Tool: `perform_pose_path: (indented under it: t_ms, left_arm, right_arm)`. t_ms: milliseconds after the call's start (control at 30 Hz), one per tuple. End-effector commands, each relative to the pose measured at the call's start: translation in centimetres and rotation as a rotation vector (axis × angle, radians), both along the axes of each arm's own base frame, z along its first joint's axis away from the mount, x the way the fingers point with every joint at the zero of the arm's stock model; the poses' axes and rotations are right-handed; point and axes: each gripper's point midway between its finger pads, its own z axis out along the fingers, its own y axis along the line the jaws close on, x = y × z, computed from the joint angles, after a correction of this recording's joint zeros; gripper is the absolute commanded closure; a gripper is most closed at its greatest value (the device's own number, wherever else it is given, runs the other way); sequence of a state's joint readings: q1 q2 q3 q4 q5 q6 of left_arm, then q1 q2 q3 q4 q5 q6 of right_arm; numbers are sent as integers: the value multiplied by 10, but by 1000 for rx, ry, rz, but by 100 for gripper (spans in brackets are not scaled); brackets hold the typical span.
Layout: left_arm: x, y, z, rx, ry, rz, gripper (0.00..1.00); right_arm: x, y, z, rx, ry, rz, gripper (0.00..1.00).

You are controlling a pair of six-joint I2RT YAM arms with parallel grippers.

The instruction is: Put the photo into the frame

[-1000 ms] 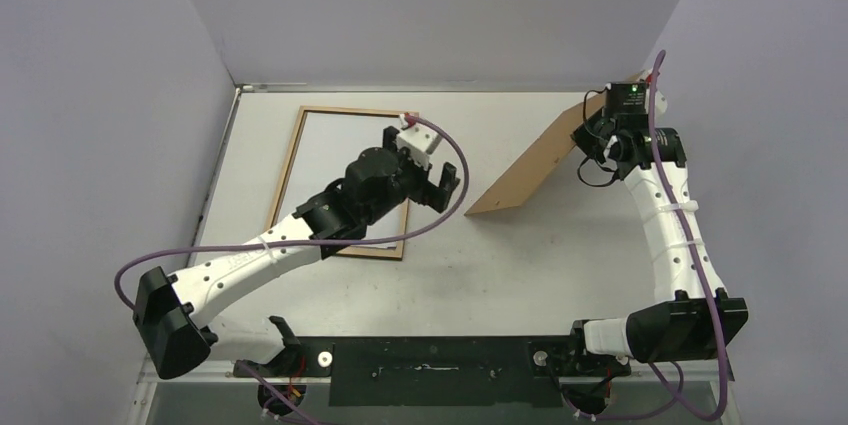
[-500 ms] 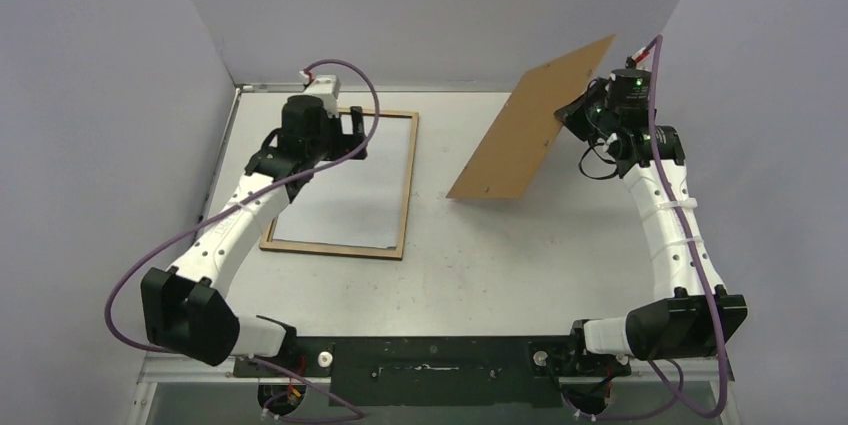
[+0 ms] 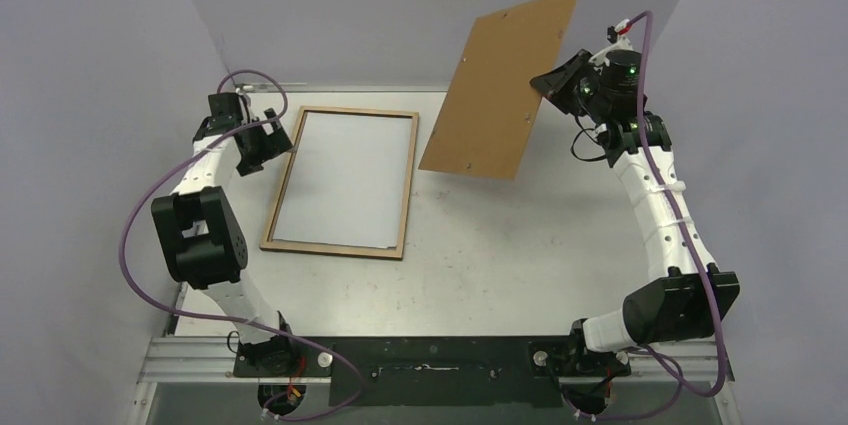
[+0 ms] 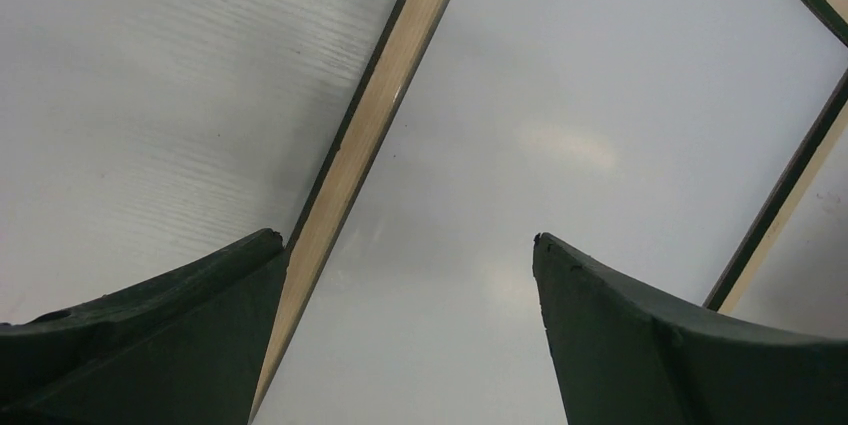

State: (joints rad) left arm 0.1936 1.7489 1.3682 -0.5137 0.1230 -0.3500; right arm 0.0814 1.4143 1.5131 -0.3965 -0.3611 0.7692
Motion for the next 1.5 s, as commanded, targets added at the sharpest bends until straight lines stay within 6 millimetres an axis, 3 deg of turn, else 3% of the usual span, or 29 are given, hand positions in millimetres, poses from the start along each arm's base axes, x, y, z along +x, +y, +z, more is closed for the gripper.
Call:
perform_pose_path:
  t_ms: [0, 200, 333, 433, 733, 1000, 1467]
  left_arm:
    - [18, -5, -9, -76, 4, -105, 11]
    - [30, 14, -49, -68, 91, -100, 25]
    - [40, 26, -52, -10, 79, -75, 26]
    - [45, 24, -53, -12, 60, -100, 26]
    - [46, 1, -74, -144, 91, -163, 38]
    - [50, -21, -72, -233, 56, -221, 54]
    - [37, -90, -68, -312, 80, -259, 60]
  right_arm:
    - [-3, 14, 66, 55, -223, 65, 100]
    - [-11, 18, 72, 70, -245, 85, 100]
    - [-16, 17, 75, 76, -253, 85, 100]
    - [-19, 18, 75, 82, -257, 88, 100]
    - [-16, 24, 75, 123, -264, 105, 100]
    - [-17, 42, 74, 169, -261, 187, 100]
    - [-15, 105, 15, 236, -101, 312, 100]
